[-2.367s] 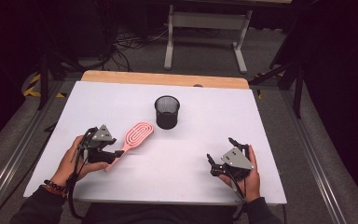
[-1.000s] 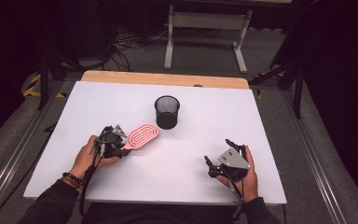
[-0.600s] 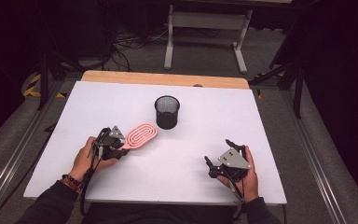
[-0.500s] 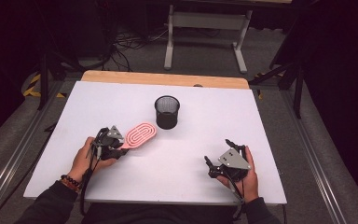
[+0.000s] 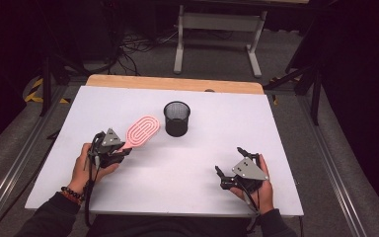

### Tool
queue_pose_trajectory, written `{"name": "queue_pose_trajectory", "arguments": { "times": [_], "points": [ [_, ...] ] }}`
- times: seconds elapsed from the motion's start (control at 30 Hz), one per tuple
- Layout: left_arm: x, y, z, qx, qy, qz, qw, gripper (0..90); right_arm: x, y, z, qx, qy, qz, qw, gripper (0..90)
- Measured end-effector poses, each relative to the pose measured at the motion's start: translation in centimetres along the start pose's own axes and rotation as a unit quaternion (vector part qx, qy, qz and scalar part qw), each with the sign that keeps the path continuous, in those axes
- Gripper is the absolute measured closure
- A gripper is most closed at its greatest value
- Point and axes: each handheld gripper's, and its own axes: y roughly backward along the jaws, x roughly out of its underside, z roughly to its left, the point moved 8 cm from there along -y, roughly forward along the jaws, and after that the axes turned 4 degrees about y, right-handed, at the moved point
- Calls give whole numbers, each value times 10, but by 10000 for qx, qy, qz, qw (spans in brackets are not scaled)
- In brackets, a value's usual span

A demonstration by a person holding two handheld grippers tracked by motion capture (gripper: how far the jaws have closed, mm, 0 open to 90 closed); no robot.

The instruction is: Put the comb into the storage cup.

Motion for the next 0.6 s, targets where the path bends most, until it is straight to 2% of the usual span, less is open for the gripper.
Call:
{"name": "queue_pose_trajectory", "arguments": {
  "times": [0.1, 0.23, 0.33, 0.47, 0.53, 0.6],
  "points": [
    [-3, 4, -2, -35, -70, -162, 9998, 693, -1, -1, 1, -18, 11, -15, 10000, 83],
    [-5, 6, -2, -152, -166, -189, 9996, 693, -1, -1, -2, 75, -51, 7, 10000, 66],
    [-6, 8, -3, -187, -232, -241, 9993, 693, -2, 0, -2, -7, -151, 5, 9999, 55],
    [-7, 9, -4, -187, -244, -301, 9991, 693, -5, 1, 0, -57, -145, -52, 9999, 46],
    [-8, 11, -4, -322, -339, -334, 9983, 693, -7, 1, 1, -104, -206, -109, 9997, 36],
    [-9, 12, -4, -308, -339, -401, 9981, 693, -10, 1, 1, -51, -278, -142, 9995, 40]
  ]
}}
